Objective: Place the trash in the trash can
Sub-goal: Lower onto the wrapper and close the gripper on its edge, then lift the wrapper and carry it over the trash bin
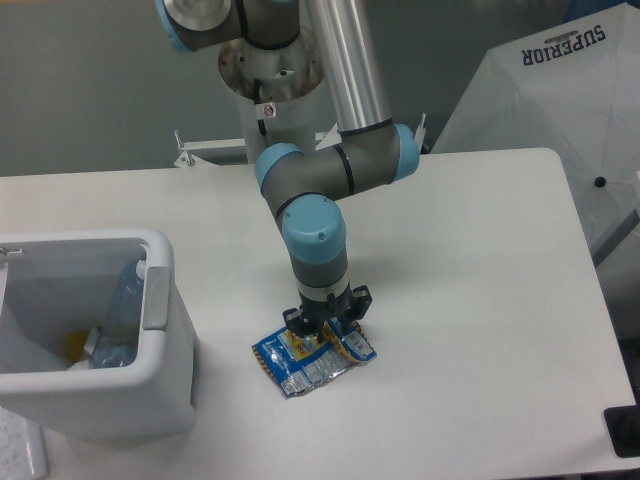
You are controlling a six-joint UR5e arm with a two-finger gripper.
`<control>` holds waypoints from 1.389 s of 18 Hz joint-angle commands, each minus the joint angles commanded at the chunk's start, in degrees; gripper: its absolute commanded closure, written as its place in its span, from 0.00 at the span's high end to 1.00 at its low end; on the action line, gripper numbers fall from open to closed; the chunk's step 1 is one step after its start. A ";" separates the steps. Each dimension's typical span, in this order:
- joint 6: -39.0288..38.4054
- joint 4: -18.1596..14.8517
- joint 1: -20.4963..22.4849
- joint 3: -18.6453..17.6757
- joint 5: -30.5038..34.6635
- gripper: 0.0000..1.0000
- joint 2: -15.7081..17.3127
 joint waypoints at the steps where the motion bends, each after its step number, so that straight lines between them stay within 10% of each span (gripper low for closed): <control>1: 0.09 -0.09 0.00 0.00 0.00 0.20 0.17; 8: 0.44 0.09 0.35 0.87 -0.09 0.06 0.44; 25: -11.05 0.26 7.21 16.51 -23.29 0.05 15.46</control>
